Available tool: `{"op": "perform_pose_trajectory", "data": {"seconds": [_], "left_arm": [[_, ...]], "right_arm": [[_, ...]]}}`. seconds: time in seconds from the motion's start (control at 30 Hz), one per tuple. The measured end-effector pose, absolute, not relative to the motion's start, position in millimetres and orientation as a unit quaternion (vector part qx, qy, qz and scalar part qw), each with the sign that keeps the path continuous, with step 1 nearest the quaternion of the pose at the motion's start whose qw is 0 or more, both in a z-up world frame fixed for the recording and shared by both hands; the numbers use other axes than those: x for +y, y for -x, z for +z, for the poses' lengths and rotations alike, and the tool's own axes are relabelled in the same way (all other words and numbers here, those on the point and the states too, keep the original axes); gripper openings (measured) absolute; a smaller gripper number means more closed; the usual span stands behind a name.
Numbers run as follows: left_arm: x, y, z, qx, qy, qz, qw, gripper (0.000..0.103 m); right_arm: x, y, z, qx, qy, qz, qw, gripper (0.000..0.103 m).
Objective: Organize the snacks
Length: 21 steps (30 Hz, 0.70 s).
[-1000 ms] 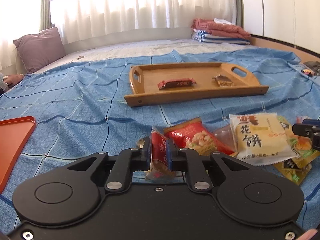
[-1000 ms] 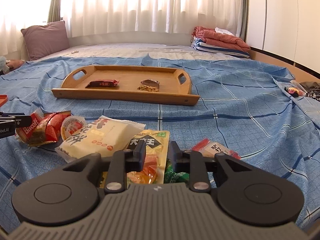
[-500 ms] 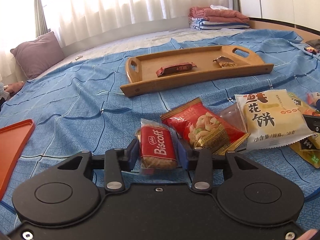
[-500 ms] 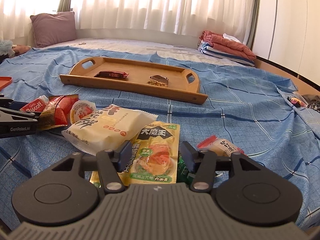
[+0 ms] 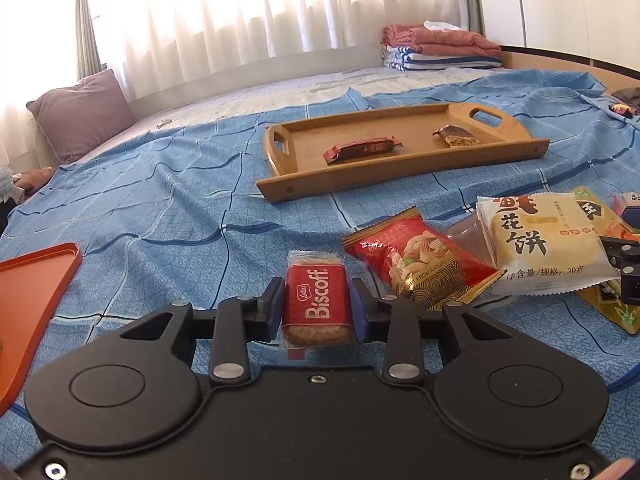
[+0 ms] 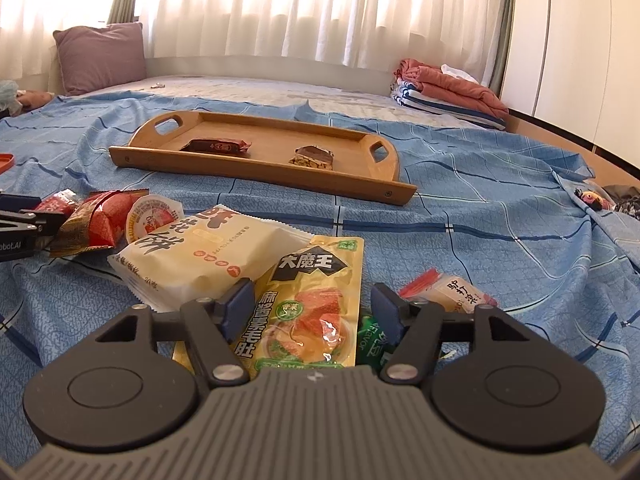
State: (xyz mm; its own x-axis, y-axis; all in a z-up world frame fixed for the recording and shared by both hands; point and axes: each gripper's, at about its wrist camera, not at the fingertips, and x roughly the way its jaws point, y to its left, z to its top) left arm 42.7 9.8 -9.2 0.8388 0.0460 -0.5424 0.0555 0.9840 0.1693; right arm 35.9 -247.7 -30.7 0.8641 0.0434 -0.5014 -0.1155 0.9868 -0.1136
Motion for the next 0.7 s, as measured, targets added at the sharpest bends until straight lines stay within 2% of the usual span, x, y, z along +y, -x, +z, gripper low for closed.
{"op": "perform_pose_trajectory", "data": {"seconds": [0.1,0.17,0.27,0.4,0.5,0.57,0.7], "left_arm": [[11,-46,-11,0.294,-0.079,-0.003,0.952,0.032],[12,-44,-8,0.294,-0.067,-0.008,0.954,0.031],[14,-39,0,0.285,-0.058,-0.017,0.957,0.031],[14,-36,10,0.271,-0.056,-0.017,0.961,0.031],[15,-34,15,0.267,-0.05,-0.017,0.962,0.031],[15,-33,17,0.265,-0.049,-0.016,0.963,0.031],[14,-33,18,0.263,-0.049,-0.016,0.963,0.031]], "right_arm": [[-247,-38,-31,0.259,0.07,0.042,0.962,0.075],[-246,-38,-29,0.263,0.071,0.051,0.961,0.06],[-245,-34,-24,0.26,0.072,0.049,0.962,0.05],[-250,-31,-19,0.26,0.065,0.044,0.962,0.042],[-250,-28,-16,0.267,0.062,0.044,0.961,0.045],[-245,-24,-17,0.273,0.07,0.053,0.958,0.06],[-225,-14,-24,0.268,0.112,0.058,0.955,0.063]]}}
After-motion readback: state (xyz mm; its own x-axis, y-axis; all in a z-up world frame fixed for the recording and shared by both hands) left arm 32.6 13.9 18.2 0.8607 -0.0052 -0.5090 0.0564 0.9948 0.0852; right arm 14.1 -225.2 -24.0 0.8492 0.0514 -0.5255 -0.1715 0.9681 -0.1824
